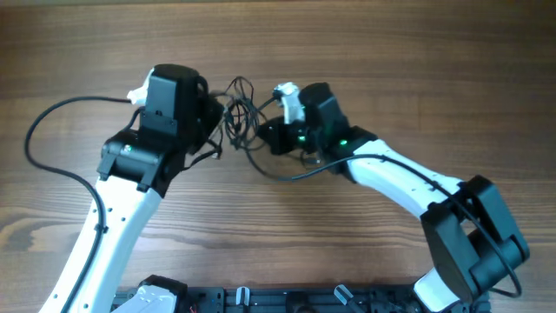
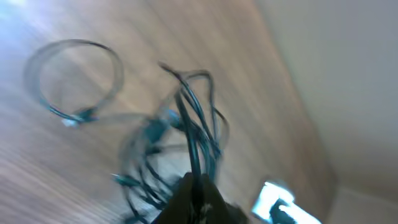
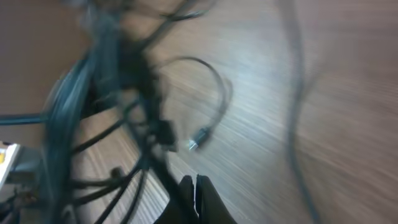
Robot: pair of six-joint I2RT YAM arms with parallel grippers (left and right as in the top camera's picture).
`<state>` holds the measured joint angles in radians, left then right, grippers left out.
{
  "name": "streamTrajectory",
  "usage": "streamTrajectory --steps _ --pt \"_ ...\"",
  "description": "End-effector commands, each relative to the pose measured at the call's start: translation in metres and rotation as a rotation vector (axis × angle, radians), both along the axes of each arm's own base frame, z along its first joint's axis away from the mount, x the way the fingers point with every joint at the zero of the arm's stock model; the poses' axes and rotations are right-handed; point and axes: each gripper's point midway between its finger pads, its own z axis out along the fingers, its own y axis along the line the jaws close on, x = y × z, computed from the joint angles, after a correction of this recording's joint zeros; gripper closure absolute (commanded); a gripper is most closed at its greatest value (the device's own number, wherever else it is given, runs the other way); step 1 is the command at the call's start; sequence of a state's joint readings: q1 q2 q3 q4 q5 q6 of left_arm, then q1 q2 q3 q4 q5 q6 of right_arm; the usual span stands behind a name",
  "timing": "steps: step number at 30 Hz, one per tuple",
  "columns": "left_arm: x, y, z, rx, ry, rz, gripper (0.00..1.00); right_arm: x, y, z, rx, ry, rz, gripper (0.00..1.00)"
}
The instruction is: Untangle cables
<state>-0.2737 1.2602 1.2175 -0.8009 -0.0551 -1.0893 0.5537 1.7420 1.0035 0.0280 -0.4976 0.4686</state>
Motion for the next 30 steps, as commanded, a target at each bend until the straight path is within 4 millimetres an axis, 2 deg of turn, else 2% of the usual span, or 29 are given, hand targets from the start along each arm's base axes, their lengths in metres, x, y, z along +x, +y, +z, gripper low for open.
streamTrajectory --steps 1,4,7,10,12,15,16,17,21,24,27,28,29,30 --pt "-0.005 0.06 -0.009 0.109 0.056 0.089 0.96 0.023 -0.076 0.049 -0.017 -0.064 -0.117 0.96" --pt "-0.017 0.104 -0.019 0.146 0.124 0.172 0.96 0.027 -0.137 0.09 -0.012 -0.107 -0.253 0.96" --pt "-0.024 0.134 -0.021 0.14 0.151 0.267 0.96 0.023 -0.177 0.126 0.004 -0.172 -0.35 0.96" --pt "-0.027 0.144 -0.022 0.14 0.158 0.294 0.96 0.013 -0.186 0.148 0.005 -0.235 -0.36 0.96" --pt "-0.026 0.143 -0.023 0.137 0.16 0.289 0.96 0.01 -0.186 0.151 0.008 -0.243 -0.359 0.96" --pt "-0.024 0.127 -0.023 0.114 0.155 0.18 0.96 -0.001 -0.168 0.152 0.08 -0.205 -0.257 0.96" --pt "-0.023 0.119 -0.024 0.112 0.151 0.125 0.9 -0.011 -0.149 0.156 0.157 -0.181 -0.143 0.96" --pt "-0.023 0.116 -0.024 0.112 0.152 0.115 0.85 -0.018 -0.139 0.159 0.197 -0.174 -0.082 0.96" --pt "-0.022 0.114 -0.024 0.112 0.151 0.107 0.75 -0.056 -0.094 0.173 0.34 -0.186 0.225 0.96" --pt "-0.023 0.113 -0.024 0.112 0.152 0.107 0.69 -0.083 -0.068 0.173 0.379 -0.254 0.432 0.96" --pt "-0.023 0.113 -0.025 0.111 0.154 0.106 0.64 -0.09 -0.053 0.16 0.38 -0.252 0.506 0.94" --pt "-0.023 0.113 -0.025 0.111 0.154 0.106 0.6 -0.085 -0.051 0.151 0.362 -0.232 0.491 0.79" --pt "-0.023 0.113 -0.025 0.111 0.154 0.105 0.47 -0.07 -0.051 0.127 0.29 -0.185 0.419 0.47" --pt "-0.023 0.113 -0.025 0.111 0.154 0.104 0.35 -0.057 -0.055 0.106 0.224 -0.13 0.345 0.24"
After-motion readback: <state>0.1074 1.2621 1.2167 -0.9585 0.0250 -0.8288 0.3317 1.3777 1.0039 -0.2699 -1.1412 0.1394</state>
